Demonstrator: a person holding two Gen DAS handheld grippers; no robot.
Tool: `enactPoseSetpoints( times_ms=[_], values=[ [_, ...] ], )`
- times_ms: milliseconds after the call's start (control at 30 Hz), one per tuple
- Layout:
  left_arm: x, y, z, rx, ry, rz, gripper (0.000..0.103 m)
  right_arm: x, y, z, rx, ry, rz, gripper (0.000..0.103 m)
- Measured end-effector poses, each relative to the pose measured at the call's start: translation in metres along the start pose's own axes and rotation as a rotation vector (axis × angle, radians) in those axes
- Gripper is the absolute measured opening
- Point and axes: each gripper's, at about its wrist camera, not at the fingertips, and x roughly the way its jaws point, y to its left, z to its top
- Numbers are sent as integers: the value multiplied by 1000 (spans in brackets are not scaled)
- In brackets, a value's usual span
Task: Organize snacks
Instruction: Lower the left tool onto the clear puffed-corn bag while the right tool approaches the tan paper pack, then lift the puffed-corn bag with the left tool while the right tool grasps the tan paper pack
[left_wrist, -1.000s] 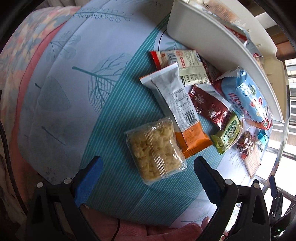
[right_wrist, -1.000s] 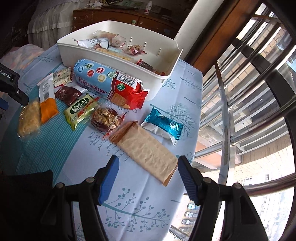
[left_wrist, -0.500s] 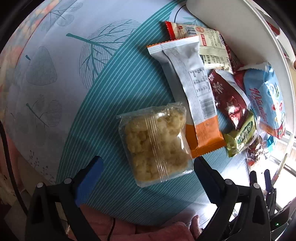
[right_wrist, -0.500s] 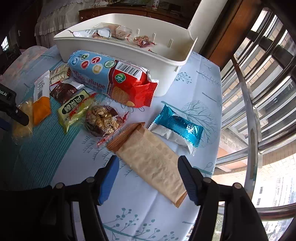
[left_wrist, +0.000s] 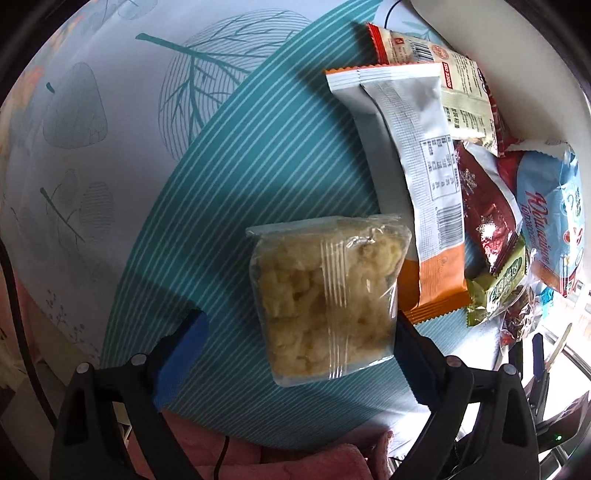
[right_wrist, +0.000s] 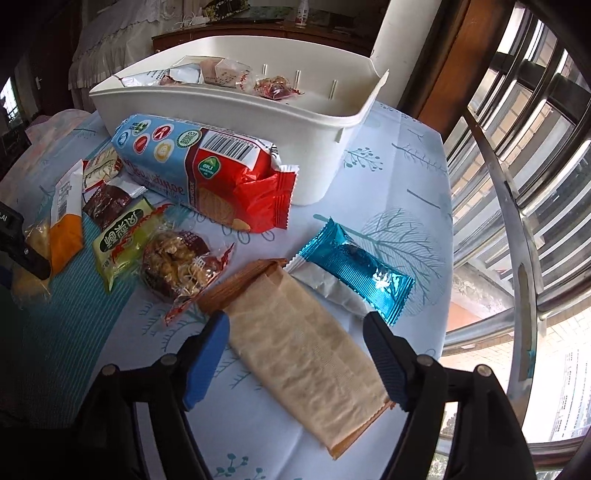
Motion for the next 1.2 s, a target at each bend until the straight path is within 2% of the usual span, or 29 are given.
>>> enactPoseSetpoints(
  times_ms=[100,300,433,533,600,800,900,1200],
  values=[
    [-1,1,2,-1,-3,2,94,4,-7,2,49,5,30,78],
    [-8,7,-6,-26,-21,11,81,8,-14,2,123,19,69,80],
    [-15,15,-8,-40,-29,32,61,14,-21,3,170,47,97,88],
    [-17,24,-9,-53,-24,1,60,25,-17,3,132,115,94,90],
    [-17,32,-10,-69,-17,-1,60,25,-11,2,87,95,74,90],
    [-27,48,-16,-86,-26,-13,60,29,-12,1,119,100,80,90],
    [-39,51,-17,-60,-33,-39,60,28,-11,1,128,108,75,89],
    [-65,41,-39,75,-86,-74,60,16,-2,-1,134,130,71,71]
  ],
)
